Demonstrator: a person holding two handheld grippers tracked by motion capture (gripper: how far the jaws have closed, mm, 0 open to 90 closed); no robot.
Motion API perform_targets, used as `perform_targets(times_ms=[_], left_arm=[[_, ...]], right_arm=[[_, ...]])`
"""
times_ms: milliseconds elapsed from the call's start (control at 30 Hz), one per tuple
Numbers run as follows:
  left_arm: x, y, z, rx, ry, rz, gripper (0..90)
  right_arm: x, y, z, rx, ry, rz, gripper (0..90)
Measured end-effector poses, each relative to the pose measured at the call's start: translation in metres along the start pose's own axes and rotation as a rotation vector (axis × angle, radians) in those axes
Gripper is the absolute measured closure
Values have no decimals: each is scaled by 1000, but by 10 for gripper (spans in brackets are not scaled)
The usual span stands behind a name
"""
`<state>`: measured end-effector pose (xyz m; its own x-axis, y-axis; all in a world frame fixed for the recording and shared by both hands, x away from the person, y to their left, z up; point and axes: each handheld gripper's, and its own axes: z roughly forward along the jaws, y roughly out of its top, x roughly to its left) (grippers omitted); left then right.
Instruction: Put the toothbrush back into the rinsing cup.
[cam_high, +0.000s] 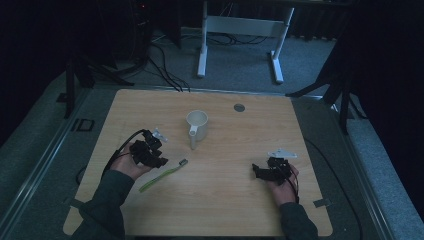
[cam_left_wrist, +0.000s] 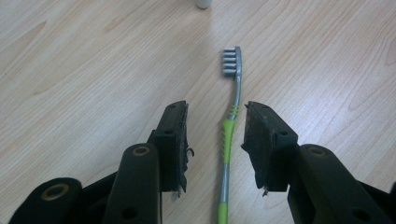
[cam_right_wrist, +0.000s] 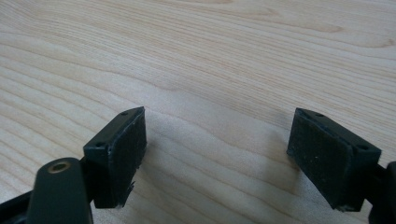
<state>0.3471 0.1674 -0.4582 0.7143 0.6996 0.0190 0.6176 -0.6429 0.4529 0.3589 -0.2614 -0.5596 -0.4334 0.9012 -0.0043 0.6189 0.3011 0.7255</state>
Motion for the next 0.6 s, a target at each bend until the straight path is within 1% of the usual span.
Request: perform_targets(times_ms=[233, 600], left_arm=[[-1, 4, -2, 8, 7, 1, 598], [-2, 8, -1, 27, 0, 13, 603]], right_arm=[[0, 0, 0, 0, 0, 0, 192], [0, 0, 0, 0, 0, -1, 192]])
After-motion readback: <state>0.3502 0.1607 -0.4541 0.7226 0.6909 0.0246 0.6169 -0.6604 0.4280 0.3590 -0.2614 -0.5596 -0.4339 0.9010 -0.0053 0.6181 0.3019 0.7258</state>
